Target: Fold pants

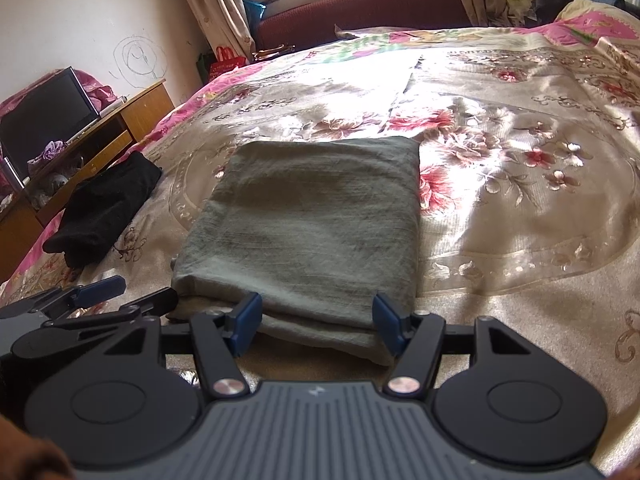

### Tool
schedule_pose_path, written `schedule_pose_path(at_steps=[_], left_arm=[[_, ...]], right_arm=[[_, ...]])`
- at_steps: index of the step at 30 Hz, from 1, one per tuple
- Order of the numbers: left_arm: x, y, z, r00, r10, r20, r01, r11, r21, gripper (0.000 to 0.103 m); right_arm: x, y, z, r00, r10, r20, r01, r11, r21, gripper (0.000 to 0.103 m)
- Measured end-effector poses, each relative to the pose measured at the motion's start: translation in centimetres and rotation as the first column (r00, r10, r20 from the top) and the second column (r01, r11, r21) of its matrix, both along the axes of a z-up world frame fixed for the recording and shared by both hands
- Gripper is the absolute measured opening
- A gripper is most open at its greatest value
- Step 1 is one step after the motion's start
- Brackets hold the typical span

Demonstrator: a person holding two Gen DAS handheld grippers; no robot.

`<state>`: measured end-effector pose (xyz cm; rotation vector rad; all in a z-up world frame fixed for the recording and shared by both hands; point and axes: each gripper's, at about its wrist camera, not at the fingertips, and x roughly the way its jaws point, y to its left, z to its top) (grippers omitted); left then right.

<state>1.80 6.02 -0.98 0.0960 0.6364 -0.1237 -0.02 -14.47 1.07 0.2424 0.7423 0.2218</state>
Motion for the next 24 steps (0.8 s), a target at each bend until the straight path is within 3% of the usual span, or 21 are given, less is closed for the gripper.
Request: schedule_pose_path(at_steps=[24], left_arm=[[0.07, -0.83, -0.51, 0.999, -0.049, -0.013, 0.049, 0.999, 0.010, 0.084]], right_arm=[[-0.22, 0.47, -0.09, 1.000, 0.010, 0.002, -0.010, 1.000, -0.010, 0.066]])
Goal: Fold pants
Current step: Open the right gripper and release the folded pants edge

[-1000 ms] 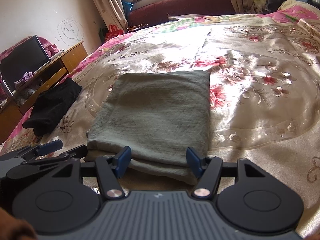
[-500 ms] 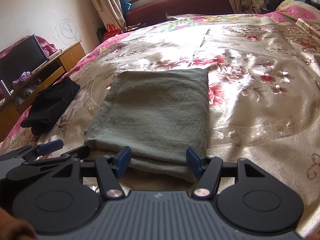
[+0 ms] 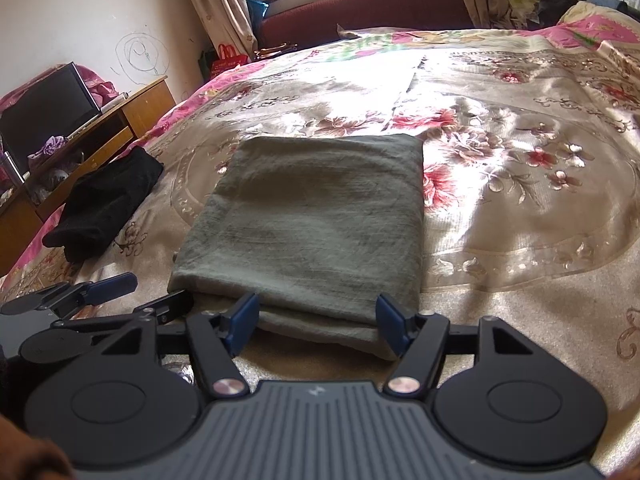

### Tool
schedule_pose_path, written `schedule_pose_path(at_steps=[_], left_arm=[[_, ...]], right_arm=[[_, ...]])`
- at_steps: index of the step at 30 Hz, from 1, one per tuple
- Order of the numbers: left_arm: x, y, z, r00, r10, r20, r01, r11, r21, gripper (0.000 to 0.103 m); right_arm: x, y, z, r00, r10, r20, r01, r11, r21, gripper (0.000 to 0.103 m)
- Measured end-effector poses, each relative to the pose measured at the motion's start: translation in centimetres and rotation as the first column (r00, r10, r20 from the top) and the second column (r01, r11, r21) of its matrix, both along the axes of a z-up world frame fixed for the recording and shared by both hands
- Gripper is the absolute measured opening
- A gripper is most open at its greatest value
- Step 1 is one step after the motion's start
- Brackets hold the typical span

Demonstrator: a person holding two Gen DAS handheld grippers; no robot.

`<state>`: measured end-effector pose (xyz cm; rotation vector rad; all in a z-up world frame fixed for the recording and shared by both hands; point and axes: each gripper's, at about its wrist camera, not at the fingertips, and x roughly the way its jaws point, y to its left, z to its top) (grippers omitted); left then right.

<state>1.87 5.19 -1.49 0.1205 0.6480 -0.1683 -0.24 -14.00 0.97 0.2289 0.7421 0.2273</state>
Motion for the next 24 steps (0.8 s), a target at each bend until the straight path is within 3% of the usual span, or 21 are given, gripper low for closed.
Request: schedule_pose_path(at_steps=[6, 12, 24], left_arm=[[0.01, -0.27, -0.07, 1.000, -0.004, 0.005, 0.004, 1.000, 0.016, 0.088], [0.02, -0.46, -0.03, 0.999, 0.027, 0.029, -0.029, 0.998, 0.060, 0.103], [-0.32, -1.05, 0.71, 0.997, 0.075, -0.001, -0.075, 0.996, 0.057, 0.103]], right_arm=[[-0.04, 0.24, -0.13, 1.000, 0.006, -0.005, -0.006, 1.000, -0.006, 0.066], [-0.07, 0.36, -0.25, 1.000, 0.007, -0.009, -0.007, 1.000, -0.012, 0.066], [-0.25, 0.70, -0.40, 1.000, 0.012, -0.016, -0.013, 1.000, -0.017, 0.066]])
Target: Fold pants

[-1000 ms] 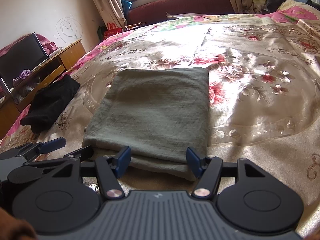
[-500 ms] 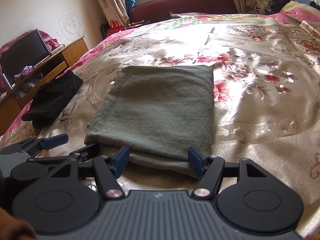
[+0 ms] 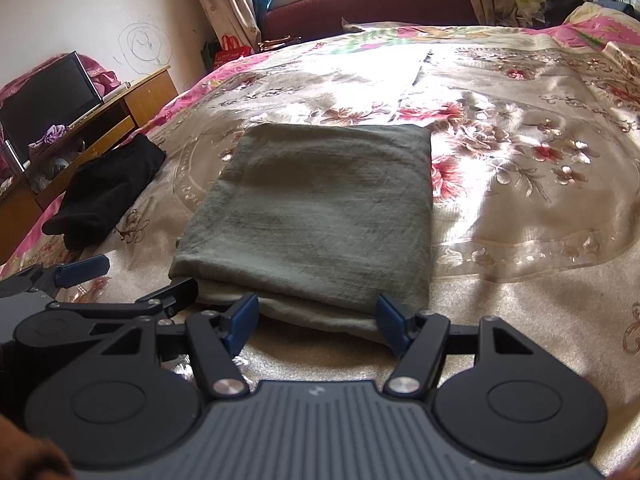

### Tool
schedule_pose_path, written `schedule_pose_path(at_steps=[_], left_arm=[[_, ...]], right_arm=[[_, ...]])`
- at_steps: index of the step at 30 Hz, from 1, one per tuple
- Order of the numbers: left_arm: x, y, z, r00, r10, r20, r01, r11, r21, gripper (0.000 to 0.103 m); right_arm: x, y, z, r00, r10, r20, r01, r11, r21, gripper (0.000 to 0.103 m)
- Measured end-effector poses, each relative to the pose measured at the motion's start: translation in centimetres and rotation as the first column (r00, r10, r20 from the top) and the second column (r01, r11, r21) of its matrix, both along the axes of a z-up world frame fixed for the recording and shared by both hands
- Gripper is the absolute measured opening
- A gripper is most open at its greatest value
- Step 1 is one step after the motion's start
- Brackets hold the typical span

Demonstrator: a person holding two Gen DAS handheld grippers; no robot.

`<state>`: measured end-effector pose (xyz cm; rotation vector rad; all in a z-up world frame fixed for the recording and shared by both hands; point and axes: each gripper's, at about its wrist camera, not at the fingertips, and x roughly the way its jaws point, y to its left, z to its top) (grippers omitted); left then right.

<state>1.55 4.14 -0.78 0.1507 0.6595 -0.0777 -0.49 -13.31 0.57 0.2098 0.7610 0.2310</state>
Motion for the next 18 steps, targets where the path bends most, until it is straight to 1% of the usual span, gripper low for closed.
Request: schedule_pose_path(at_steps=[7, 13, 18], left_arm=[[-0.5, -0.4, 0.4, 1.000, 0.001, -0.023, -0.002, 1.000, -0.017, 0.103], [-0.9, -0.4, 0.8, 1.000, -0.017, -0.014, 0.017, 0.999, -0.038, 0.103], [-1.3, -0.9, 0.9, 0.999, -0.047, -0.009, 0.046, 0.998, -0.030, 0.103]], right_arm=[[-0.5, 0.1, 0.4, 1.000, -0.004, 0.003, 0.004, 1.000, -0.003, 0.066], [-1.7, 0.0, 0.6, 1.000, -0.016, 0.000, 0.016, 0.999, -0.031, 0.066], [-2.3, -0.6, 0.6, 0.999, -0.046, -0.014, 0.046, 0.998, -0.050, 0.066]])
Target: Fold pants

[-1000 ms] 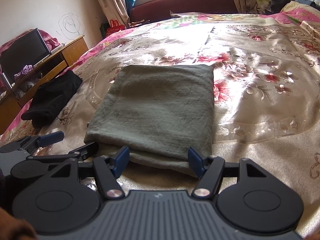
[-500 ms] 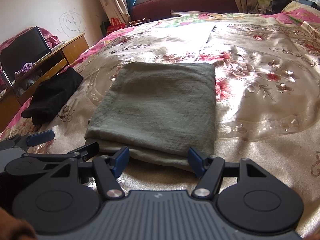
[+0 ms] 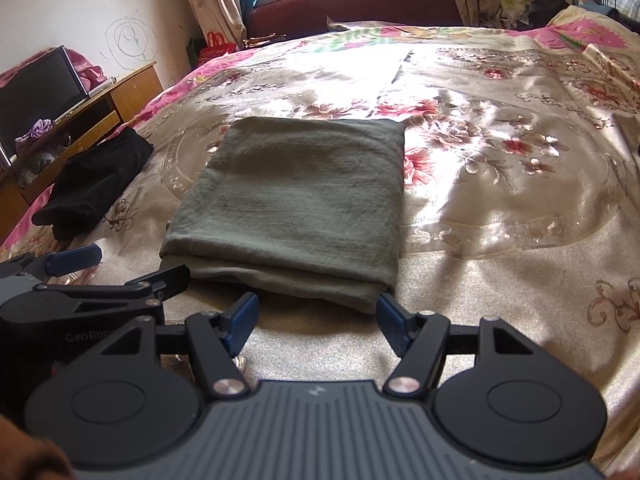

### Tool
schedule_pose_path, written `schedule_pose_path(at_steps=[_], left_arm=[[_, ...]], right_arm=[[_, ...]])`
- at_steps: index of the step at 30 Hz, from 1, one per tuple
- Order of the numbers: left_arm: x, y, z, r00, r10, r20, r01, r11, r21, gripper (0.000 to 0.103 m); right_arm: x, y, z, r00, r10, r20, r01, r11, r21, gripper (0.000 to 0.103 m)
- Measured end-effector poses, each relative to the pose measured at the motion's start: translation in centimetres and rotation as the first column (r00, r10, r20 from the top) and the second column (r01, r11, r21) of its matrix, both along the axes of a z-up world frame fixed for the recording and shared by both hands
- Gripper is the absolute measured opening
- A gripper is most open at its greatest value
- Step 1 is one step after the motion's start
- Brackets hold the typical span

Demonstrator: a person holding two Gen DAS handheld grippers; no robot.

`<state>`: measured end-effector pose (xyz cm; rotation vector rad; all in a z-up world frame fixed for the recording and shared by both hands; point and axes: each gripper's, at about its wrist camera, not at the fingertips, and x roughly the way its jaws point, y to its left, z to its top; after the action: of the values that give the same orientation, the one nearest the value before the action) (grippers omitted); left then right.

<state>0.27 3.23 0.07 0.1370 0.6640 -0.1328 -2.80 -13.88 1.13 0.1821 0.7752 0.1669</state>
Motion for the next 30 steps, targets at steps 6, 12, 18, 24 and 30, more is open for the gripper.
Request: schedule_pose_path(at_steps=[6, 12, 18, 24, 30], left_arm=[[-0.3, -0.6, 0.0, 1.000, -0.027, -0.013, 0.027, 1.000, -0.004, 0.103], [-0.5, -0.9, 0.0, 0.999, -0.032, -0.025, 0.031, 0.999, -0.009, 0.103], [-0.5, -1.3, -0.3, 0.998, -0.010, -0.068, 0.010, 1.000, 0.007, 0.103], [-0.6, -1.4, -0.3, 0.995, 0.002, -0.096, -0.003, 1.000, -0.007, 0.103], [-0.6, -1.8, -0.5, 0.994, 0.005, -0.107, -0.004, 1.000, 0.007, 0.103]], right_arm=[[-0.6, -0.1, 0.1, 1.000, -0.007, -0.009, 0.007, 1.000, -0.021, 0.067], [-1.1, -0.2, 0.0, 1.000, -0.015, -0.019, 0.014, 1.000, -0.027, 0.067], [-1.3, -0.1, 0.0, 1.000, -0.012, -0.028, 0.011, 0.999, -0.035, 0.067], [-1.6, -0.3, 0.0, 0.999, -0.022, -0.037, 0.021, 0.999, -0.031, 0.067], [-1.7, -0.3, 0.0, 0.999, -0.027, -0.046, 0.025, 0.999, -0.042, 0.067]])
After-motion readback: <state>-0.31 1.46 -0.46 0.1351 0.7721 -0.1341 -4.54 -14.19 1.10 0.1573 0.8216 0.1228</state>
